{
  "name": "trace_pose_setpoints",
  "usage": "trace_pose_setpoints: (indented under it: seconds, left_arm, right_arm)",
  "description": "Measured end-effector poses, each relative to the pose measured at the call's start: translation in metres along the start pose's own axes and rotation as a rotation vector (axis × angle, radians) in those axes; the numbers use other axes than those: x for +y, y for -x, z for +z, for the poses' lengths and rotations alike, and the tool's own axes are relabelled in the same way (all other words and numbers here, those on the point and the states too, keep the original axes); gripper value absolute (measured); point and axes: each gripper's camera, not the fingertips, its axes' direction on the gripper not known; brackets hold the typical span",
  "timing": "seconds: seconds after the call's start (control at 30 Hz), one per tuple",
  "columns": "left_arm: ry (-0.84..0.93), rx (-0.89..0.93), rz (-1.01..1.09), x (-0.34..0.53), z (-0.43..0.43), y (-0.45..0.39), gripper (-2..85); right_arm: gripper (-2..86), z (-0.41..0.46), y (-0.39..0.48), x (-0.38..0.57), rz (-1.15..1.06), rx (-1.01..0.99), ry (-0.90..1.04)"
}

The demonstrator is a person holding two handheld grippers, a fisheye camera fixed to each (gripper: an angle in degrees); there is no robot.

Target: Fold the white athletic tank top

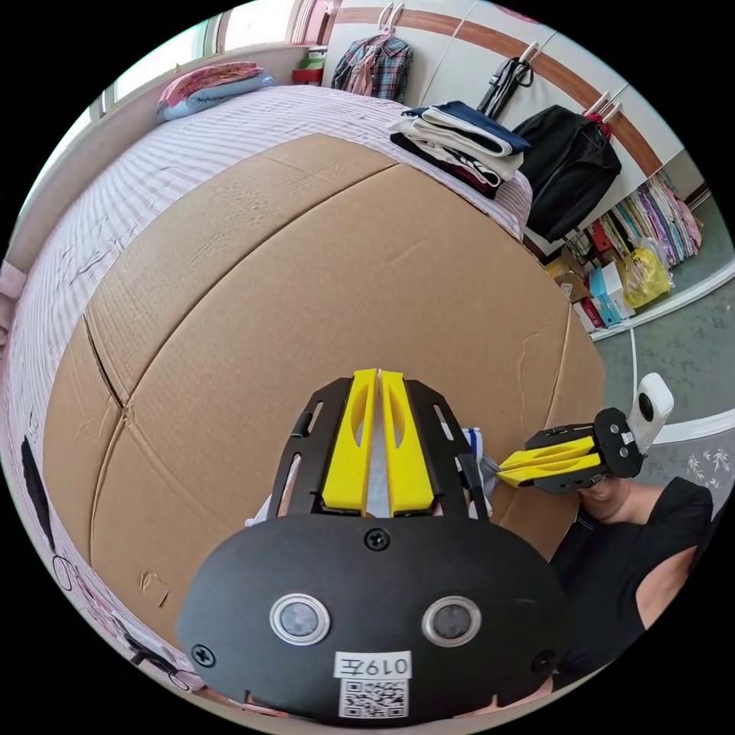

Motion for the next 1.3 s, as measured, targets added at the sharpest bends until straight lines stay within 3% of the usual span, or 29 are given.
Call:
trace_pose_setpoints:
  seconds: [0.83,1.1,1.3]
  left_arm:
    - [-0.080,0.107,-0.061,0.032,-0.027,0.088,0.8]
    - [-0.089,0.118,-0.068,0.052,-0.021,0.105,0.8]
    - [-0.141,0.151,-0.102,0.074,-0.021,0.120,0.9]
  right_arm:
    - [5.8,-0.036,-0.015,-0.124,0.075,-0.074,-0.012]
    - [1.4,-0.040,-0.003,-0.144,0.047,0.031,0.028]
    - [0.5,-0.047,-0.017,-0.149,0.122,-0.042,0.020]
